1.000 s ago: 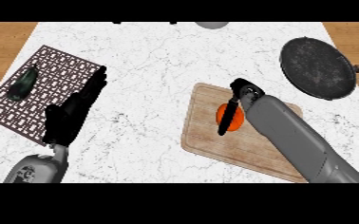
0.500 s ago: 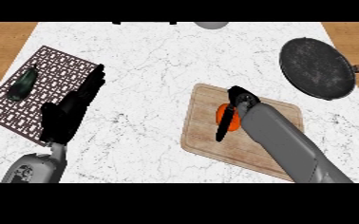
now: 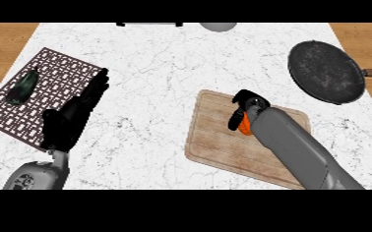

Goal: Pick the squash from the cutting board and place it in the pan

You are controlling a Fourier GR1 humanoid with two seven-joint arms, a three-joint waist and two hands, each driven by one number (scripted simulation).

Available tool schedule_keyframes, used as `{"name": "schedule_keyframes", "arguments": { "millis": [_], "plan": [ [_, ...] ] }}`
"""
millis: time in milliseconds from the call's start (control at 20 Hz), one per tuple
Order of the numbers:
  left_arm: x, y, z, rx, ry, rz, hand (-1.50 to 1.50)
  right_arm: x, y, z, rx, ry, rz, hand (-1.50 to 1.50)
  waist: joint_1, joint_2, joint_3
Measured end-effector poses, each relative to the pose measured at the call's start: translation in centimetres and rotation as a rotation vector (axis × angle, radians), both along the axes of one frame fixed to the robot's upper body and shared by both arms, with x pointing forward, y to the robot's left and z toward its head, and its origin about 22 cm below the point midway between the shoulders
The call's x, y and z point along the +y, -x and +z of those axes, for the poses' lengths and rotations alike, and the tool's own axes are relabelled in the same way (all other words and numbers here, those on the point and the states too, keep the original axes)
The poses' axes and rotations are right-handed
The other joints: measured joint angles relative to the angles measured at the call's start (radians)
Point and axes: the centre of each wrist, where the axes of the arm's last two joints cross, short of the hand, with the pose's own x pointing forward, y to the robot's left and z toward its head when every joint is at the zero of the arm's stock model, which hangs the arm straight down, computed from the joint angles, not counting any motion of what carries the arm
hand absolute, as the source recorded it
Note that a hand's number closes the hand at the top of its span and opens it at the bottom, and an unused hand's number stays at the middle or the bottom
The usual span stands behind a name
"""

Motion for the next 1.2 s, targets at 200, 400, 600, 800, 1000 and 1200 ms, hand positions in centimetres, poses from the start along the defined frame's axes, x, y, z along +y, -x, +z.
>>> {"name": "schedule_keyframes", "arguments": {
  "millis": [200,400,600,800,1000,1200],
  "plan": [
    [0.1,-0.7,-0.1,-0.001,0.0,0.005,0.0,0.1,-0.2,0.3,-0.014,0.005,0.006,1.5,-0.003,0.002,0.0],
    [0.2,-0.5,-0.2,0.004,-0.002,0.013,0.0,-0.2,1.3,0.5,-0.106,0.024,0.079,1.5,-0.007,0.003,0.004],
    [1.1,0.1,-0.7,0.021,-0.004,0.042,0.0,-0.5,4.4,0.9,-0.308,-0.006,0.319,1.5,-0.035,-0.007,0.01],
    [1.8,0.4,-0.8,0.023,-0.005,0.072,0.0,-1.9,7.6,2.2,-0.536,-0.056,0.506,1.5,-0.065,-0.014,0.012],
    [2.1,0.8,-0.9,0.031,-0.001,0.087,0.0,-4.2,10.0,4.6,-0.806,-0.061,0.582,1.5,-0.084,-0.016,0.013],
    [2.3,0.9,-0.8,0.026,0.004,0.086,0.0,-6.4,12.7,7.0,-1.033,-0.083,0.582,1.5,-0.08,-0.009,0.013]
  ]
}}
